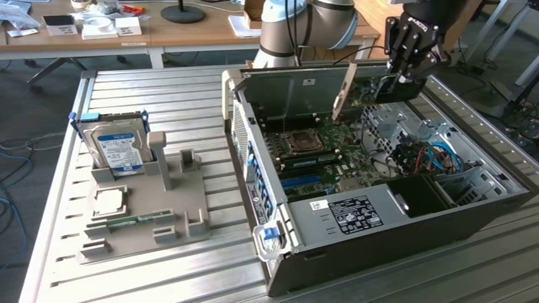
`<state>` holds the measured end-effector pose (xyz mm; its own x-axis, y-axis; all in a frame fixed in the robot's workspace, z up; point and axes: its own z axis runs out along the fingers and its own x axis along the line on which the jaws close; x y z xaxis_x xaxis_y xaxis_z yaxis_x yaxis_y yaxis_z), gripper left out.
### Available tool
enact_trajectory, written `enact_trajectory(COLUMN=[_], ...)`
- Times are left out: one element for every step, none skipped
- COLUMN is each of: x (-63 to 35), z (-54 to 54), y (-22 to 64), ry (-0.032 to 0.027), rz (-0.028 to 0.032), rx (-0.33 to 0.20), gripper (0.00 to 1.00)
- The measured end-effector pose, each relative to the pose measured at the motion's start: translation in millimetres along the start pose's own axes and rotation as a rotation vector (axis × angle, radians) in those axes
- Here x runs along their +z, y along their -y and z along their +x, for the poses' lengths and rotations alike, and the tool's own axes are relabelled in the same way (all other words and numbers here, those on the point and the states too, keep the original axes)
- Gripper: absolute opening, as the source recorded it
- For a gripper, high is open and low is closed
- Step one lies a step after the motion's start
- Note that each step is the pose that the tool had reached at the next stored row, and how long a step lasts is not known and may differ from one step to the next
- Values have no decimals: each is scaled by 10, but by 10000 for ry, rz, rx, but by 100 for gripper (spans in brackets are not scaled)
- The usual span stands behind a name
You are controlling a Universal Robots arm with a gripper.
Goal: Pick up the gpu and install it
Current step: 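Insert the gpu into the slot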
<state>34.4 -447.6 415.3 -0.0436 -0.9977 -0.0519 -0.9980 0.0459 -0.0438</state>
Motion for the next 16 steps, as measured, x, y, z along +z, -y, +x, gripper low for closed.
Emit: enact_trajectory(x=[-1, -1, -1, -2, -3, -3, -4, -5, -5, -6, -6, -5, -5, -6, -6, -6], z=[1, 2, 3, 4, 5, 5, 6, 7, 7, 7, 7, 7, 7, 7, 8, 8], y=[-19, -40, -61, -82, -102, -122, -139, -155, -165, -166, -166, -166, -166, -169, -176, -185], ry=[-2, -2, -2, -3, -4, -4, -5, -5, -6, -5, -5, -5, -5, -5, -5, -5], rz=[1, 2, 3, 4, 5, 5, 5, 6, 6, 6, 6, 6, 6, 5, 6, 6], rx=[17, 33, 48, 63, 77, 89, 98, 104, 108, 108, 108, 108, 108, 108, 110, 108], gripper=[27, 27, 27, 27, 27, 27, 27, 27, 27, 27, 27, 27, 27, 27, 27, 27])
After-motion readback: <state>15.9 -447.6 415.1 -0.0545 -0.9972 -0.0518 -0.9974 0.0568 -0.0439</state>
